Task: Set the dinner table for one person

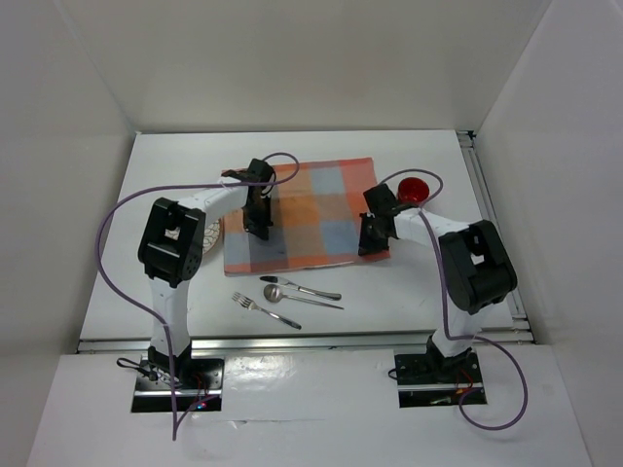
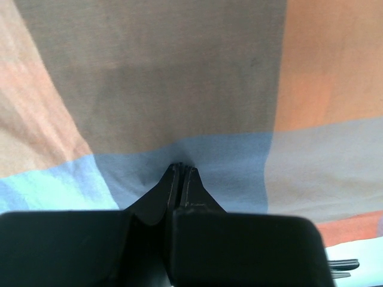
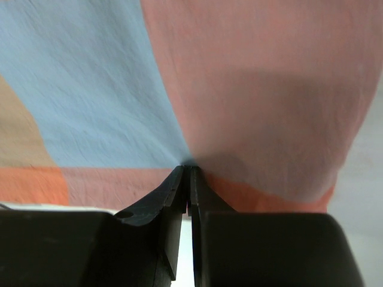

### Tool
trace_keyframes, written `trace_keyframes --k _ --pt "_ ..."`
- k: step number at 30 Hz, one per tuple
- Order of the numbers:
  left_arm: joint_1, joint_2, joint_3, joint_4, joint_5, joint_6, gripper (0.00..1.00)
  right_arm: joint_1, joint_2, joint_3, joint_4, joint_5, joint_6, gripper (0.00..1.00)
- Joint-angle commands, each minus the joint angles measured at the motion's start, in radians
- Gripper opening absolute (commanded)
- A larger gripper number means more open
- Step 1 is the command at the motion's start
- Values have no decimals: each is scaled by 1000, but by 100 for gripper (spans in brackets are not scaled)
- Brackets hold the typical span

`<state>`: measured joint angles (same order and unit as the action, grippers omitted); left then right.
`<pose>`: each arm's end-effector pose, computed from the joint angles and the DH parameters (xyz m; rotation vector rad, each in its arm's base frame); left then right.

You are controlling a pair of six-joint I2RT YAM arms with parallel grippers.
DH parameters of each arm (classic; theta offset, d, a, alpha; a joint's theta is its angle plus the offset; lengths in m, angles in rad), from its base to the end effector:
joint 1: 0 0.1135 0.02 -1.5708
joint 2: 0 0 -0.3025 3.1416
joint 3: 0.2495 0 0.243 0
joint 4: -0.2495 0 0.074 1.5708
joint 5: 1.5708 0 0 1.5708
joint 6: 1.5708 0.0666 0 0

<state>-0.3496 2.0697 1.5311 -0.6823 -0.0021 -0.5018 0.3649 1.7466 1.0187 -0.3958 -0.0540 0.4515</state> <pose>0.4189 -0.1526 0.1778 -0.2145 2.8069 -0.2028 0.3251 0.1280 0.1728 0.1016 2.7333 0.3146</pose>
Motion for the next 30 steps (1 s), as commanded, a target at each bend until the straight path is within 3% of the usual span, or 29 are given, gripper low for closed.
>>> trace_keyframes --k 1,15,21,24,25,28,30 --pt "6 26 20 -76 -62 9 0 19 -38 -61 -69 25 -4 15" --pt "6 14 20 -86 -59 28 0 69 -108 -150 -71 34 59 14" --pt "6 -54 55 -126 -111 19 5 78 -202 9 -175 86 59 14" --pt "-3 -78 121 -158 -111 19 16 78 -255 89 -227 138 59 32" --pt "-3 -79 165 -169 -121 19 18 78 -265 134 -238 149 59 43" --pt "-14 -98 266 -217 -147 29 21 17 -285 205 -264 184 59 49" --pt "-38 -112 316 -249 -170 39 25 -61 -294 225 -252 198 40 61"
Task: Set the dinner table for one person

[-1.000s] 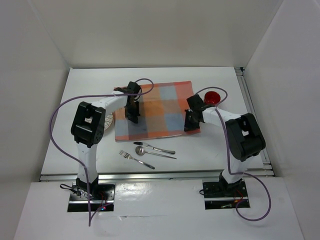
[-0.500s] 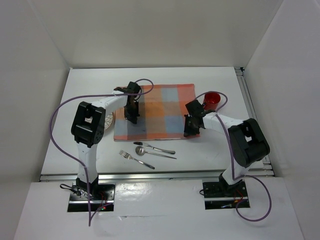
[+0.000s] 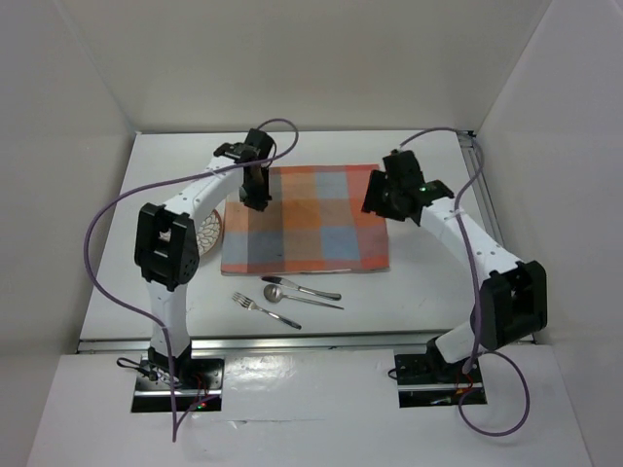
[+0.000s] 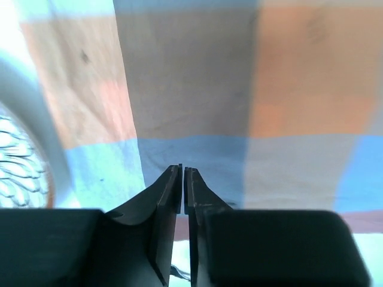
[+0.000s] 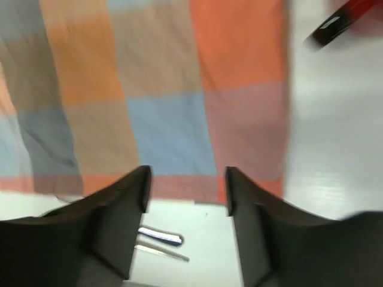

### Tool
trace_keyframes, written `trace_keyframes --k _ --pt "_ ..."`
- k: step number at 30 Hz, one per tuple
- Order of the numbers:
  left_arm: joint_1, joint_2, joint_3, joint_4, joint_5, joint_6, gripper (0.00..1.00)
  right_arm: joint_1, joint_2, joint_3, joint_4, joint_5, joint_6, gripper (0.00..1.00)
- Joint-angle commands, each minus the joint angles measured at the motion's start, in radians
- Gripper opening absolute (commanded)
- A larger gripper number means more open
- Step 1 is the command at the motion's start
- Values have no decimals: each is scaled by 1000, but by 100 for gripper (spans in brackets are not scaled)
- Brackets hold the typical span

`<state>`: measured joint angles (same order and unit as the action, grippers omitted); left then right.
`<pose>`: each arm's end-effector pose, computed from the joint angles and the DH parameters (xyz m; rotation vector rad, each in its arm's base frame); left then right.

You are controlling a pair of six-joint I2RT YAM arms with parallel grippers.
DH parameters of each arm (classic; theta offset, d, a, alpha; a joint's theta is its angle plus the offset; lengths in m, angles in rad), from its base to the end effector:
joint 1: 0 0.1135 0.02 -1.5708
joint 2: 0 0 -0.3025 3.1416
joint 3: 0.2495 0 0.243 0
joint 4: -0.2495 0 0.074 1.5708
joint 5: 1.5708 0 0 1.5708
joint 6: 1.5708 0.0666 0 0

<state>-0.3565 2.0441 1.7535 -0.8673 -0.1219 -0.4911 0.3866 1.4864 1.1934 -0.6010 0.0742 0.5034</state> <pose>0.4310 -0.1519 0.2444 -0.2172 2.7064 -0.0828 0.3031 0.1180 0.2949 0.1774 2.4782 0.2931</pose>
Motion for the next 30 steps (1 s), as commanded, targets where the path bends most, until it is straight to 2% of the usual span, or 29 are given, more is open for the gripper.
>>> trace_keyframes --k 1,2,3,5,6,7,8,9,13,19,22,26,30 --pt "-32 -103 134 -64 -82 28 25 -115 -34 66 -46 70 -23 66" --pt "-44 -129 152 -76 -97 28 30 -147 -34 80 -46 70 -23 69" --pt "-44 -145 162 -76 -114 28 30 -213 -11 95 -46 70 -35 69" --pt "-53 -180 172 -76 -156 28 35 -270 14 129 -33 56 -48 76" --pt "-53 -224 160 -64 -168 28 48 -316 47 143 -33 41 -48 80" --pt "-53 -248 146 -52 -168 28 51 -334 70 155 -20 29 -48 82" --pt "-53 -272 100 -30 -168 28 57 -350 93 185 -20 29 -58 84" --pt "-53 -294 75 8 -168 37 71 -380 147 205 -20 29 -59 86" --pt "-53 -335 25 5 -154 37 75 -431 248 279 -31 18 -35 86" --pt "-53 -335 -2 5 -136 26 75 -466 351 327 20 9 -16 79" --pt "-53 -335 -2 -4 -145 26 75 -479 386 313 38 6 -6 72" --pt "-53 -335 -21 -4 -154 26 75 -499 397 293 75 -28 3 49" --pt "-53 -335 -22 -4 -165 26 74 -499 407 293 87 -40 3 19"
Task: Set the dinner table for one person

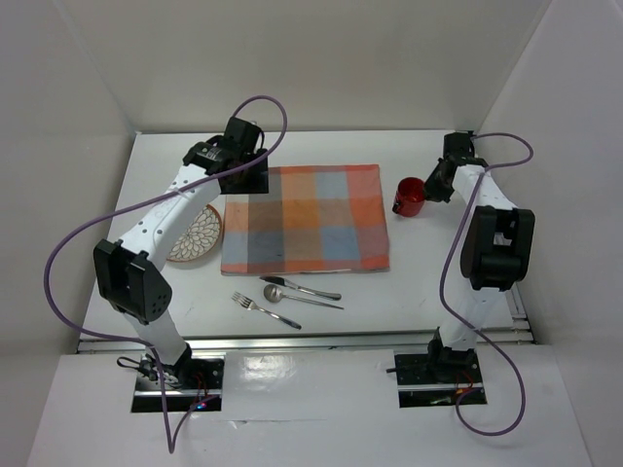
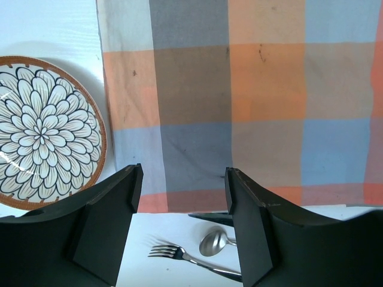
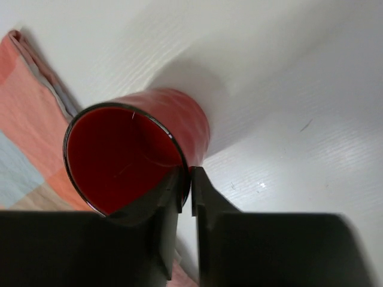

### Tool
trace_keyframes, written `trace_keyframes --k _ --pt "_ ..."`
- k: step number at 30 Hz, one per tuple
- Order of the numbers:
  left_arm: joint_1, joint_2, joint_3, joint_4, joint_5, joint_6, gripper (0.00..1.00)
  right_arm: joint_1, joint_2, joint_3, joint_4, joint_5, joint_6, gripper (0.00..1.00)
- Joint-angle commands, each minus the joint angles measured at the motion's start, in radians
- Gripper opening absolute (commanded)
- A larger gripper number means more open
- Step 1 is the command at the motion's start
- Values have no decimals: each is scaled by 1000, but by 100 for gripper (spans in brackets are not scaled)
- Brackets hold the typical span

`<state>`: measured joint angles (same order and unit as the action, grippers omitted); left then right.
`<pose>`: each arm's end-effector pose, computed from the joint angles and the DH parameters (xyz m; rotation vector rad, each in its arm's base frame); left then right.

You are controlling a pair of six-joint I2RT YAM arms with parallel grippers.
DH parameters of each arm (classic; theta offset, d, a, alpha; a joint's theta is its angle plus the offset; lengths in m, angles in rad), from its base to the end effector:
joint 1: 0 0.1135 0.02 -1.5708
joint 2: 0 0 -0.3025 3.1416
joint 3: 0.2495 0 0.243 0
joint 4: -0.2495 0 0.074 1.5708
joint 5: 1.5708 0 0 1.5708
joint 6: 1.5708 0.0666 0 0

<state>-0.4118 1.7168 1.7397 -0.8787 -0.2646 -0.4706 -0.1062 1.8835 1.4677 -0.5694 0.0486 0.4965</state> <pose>0.3632 -0.1396 0.3737 -0.1887 2.3820 -0.0935 0.4276 -0.0488 0.2440 0.7767 2.4358 0.0885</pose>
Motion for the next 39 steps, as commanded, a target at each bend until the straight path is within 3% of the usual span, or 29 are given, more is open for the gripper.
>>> trace_keyframes --k 1,4,13,30,39 --pt "2 -17 -8 7 -22 6 74 -6 9 19 55 -15 10 10" --pt "2 -17 -8 7 -22 6 74 -6 -4 19 55 8 10 0" --pt "11 1 23 7 8 15 74 -6 -66 29 74 17 -30 0" --pt "11 30 43 7 18 15 74 3 -4 89 40 -3 -72 0" --pt "22 30 54 -11 -2 6 74 138 -30 239 -12 23 -90 0"
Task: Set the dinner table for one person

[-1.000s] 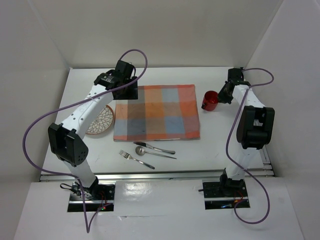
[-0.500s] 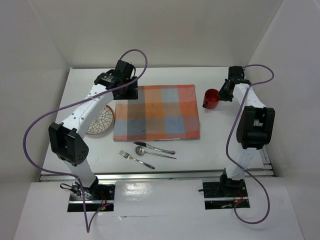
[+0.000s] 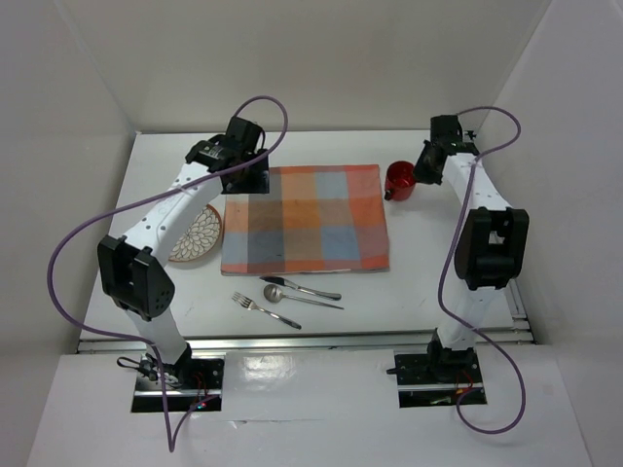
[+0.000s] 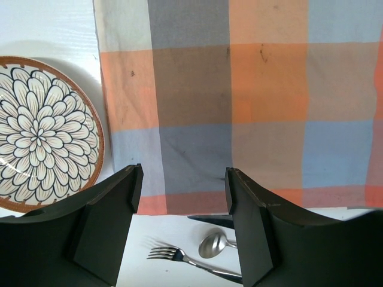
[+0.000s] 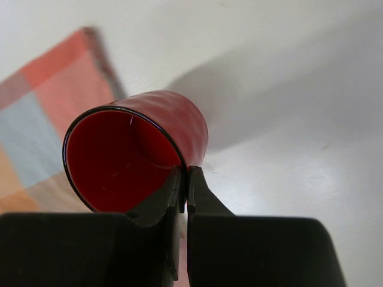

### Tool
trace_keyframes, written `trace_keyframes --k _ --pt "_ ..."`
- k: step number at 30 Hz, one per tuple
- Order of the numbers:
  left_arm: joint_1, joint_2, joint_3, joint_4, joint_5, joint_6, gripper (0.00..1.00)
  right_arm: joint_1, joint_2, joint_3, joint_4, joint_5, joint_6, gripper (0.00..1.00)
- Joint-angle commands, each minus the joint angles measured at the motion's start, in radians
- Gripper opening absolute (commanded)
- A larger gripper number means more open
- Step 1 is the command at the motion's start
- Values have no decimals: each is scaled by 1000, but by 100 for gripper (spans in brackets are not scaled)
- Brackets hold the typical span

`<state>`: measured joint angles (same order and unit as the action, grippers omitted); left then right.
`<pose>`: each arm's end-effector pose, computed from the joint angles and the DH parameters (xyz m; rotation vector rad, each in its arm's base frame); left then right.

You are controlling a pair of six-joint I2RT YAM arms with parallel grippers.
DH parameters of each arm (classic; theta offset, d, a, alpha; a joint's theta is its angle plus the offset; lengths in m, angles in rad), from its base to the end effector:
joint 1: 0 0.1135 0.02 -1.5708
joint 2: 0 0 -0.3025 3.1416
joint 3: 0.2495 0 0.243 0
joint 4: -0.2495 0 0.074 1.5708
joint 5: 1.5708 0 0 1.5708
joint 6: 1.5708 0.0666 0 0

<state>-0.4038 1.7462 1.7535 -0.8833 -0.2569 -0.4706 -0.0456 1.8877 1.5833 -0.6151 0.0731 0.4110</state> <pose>0.3712 -0.1402 0.3667 -0.1929 2.4024 -0.0874 0.4413 -0.0250 0.2759 0.5930 2.4162 0.0632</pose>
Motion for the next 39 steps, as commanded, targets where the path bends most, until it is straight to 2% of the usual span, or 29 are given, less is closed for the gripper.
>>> trace_keyframes --k 1,3,6,7,8,9,11,15,20,21,22,23,24,27,28,31,34,39 --pt "25 1 26 -6 -19 -14 74 98 -24 135 34 -1 -5 0" --pt "74 1 11 -35 -28 -68 74 131 7 179 34 -1 -5 0" --pt "143 -11 -38 -57 33 -108 75 197 82 271 9 8 -5 0" --pt "181 -11 -52 -57 33 -117 78 222 123 297 -3 20 5 0" --pt "197 -28 -67 -57 45 -128 88 231 145 322 -14 30 5 0" --pt "210 -57 -99 -57 45 -128 92 231 165 374 -14 30 5 0" --pt "253 -88 -136 -48 57 -137 98 243 230 424 -43 30 14 0" --pt "322 -163 -234 -39 58 -189 98 254 306 512 -54 39 14 0" --pt "408 -267 -356 -39 31 -283 100 254 359 535 -72 36 23 0" --pt "419 -278 -376 -39 22 -292 100 254 360 535 -72 36 23 4" --pt "445 -289 -408 -48 56 -292 100 254 372 544 -72 22 23 25" --pt "457 -289 -423 -48 56 -292 100 254 372 544 -72 7 23 25" --pt "473 -289 -437 -48 98 -292 100 254 372 544 -72 -2 23 48" --pt "506 -289 -485 -48 119 -281 100 254 354 544 -72 -30 23 75" --pt "528 -289 -514 -48 128 -281 100 254 341 544 -81 -30 23 88" --pt "574 -300 -590 -36 148 -324 100 254 268 506 -71 -30 14 98" --pt "664 -315 -659 16 180 -376 98 254 173 462 -49 -42 3 99" --pt "711 -292 -729 107 211 -430 95 254 75 380 -31 -52 -6 99"
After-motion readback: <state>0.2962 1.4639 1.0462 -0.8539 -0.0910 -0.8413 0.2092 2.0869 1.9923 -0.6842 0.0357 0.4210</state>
